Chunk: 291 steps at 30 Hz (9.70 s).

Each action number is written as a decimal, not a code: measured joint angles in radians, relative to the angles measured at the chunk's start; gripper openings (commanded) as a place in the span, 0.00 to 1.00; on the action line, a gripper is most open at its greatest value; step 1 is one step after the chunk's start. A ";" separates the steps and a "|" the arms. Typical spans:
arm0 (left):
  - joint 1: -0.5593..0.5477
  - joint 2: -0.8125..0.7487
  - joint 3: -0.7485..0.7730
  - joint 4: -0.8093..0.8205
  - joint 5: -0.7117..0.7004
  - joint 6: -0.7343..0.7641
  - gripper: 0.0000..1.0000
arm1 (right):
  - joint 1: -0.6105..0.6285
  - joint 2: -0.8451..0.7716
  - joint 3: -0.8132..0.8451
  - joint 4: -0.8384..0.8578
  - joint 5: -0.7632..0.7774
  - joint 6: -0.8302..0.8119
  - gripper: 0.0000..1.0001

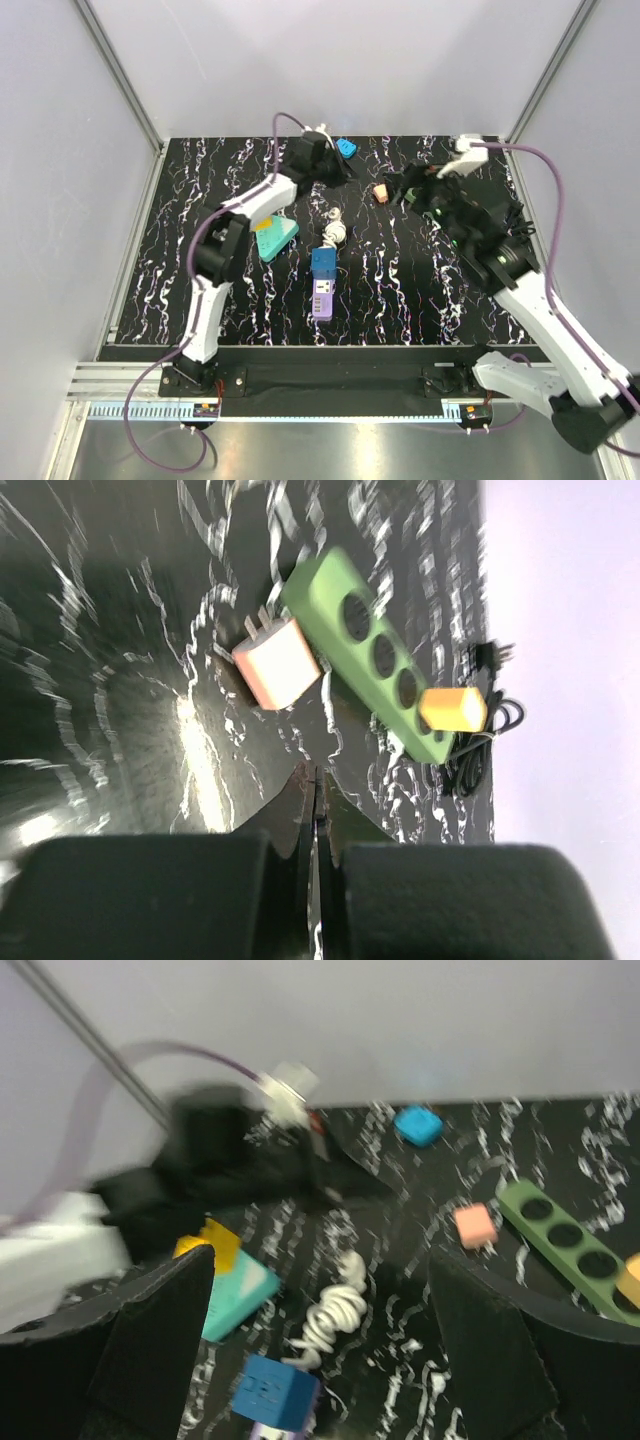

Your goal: Insert the plug

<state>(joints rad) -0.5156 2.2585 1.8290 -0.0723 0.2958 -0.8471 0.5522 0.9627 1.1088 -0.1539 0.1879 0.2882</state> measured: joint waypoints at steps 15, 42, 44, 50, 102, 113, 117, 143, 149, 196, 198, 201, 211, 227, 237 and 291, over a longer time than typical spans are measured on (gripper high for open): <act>0.059 -0.814 -0.356 -0.384 -0.285 0.483 0.50 | -0.159 0.758 0.291 -0.133 -0.070 -0.154 0.75; 0.115 -1.210 -0.794 -0.463 -0.004 0.662 0.71 | -0.278 1.409 0.932 -0.406 -0.262 -0.461 0.69; 0.115 -1.217 -0.798 -0.455 -0.006 0.667 0.72 | -0.278 1.431 0.958 -0.428 -0.261 -0.470 0.70; 0.115 -1.217 -0.804 -0.449 -0.031 0.674 0.72 | -0.277 1.488 1.025 -0.493 -0.260 -0.494 0.66; -0.382 -1.319 -0.942 0.089 -0.762 0.708 0.65 | 0.175 0.533 0.016 0.607 -0.238 1.184 0.00; -0.407 -1.286 -0.942 0.179 -0.783 0.750 0.57 | 0.180 0.516 -0.061 0.643 -0.232 1.220 0.00; -0.413 -1.281 -0.941 0.206 -0.790 0.750 0.57 | 0.181 0.507 -0.073 0.643 -0.232 1.225 0.00; -0.417 -1.279 -0.949 0.292 -0.823 0.788 0.60 | 0.246 0.457 -0.119 0.691 -0.209 1.239 0.00; -0.417 -1.283 -0.954 0.307 -0.823 0.792 0.57 | 0.246 0.459 -0.122 0.711 -0.209 1.247 0.00; -0.251 -1.237 -0.843 -0.018 -0.681 0.571 0.00 | 0.268 0.459 -0.238 0.803 -0.189 1.190 1.00; -0.183 -1.238 -0.818 -0.090 -0.640 0.518 0.00 | 0.268 0.426 -0.275 0.799 -0.188 1.172 1.00; -0.122 -1.234 -0.754 -0.225 -0.614 0.470 0.00 | 0.259 0.374 -0.343 0.791 -0.198 1.142 1.00; 0.186 -1.044 -0.467 -0.586 -0.413 0.444 0.00 | 0.122 0.148 -0.438 0.520 -0.312 0.885 1.00; 0.378 -0.673 -0.516 -0.740 -0.011 0.454 0.00 | -0.031 -0.033 -0.383 0.221 -0.479 0.486 1.00; 0.344 -0.605 -0.528 -0.708 -0.017 0.406 0.00 | -0.039 -0.033 -0.383 0.215 -0.488 0.404 1.00; 0.327 -0.489 -0.456 -0.756 -0.137 0.360 0.00 | -0.043 -0.035 -0.392 0.215 -0.433 0.344 1.00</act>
<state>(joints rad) -0.1886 1.7699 1.3727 -0.8284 0.1585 -0.4870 0.5095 0.9276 0.7170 0.0608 -0.2451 0.6323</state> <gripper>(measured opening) 0.358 0.993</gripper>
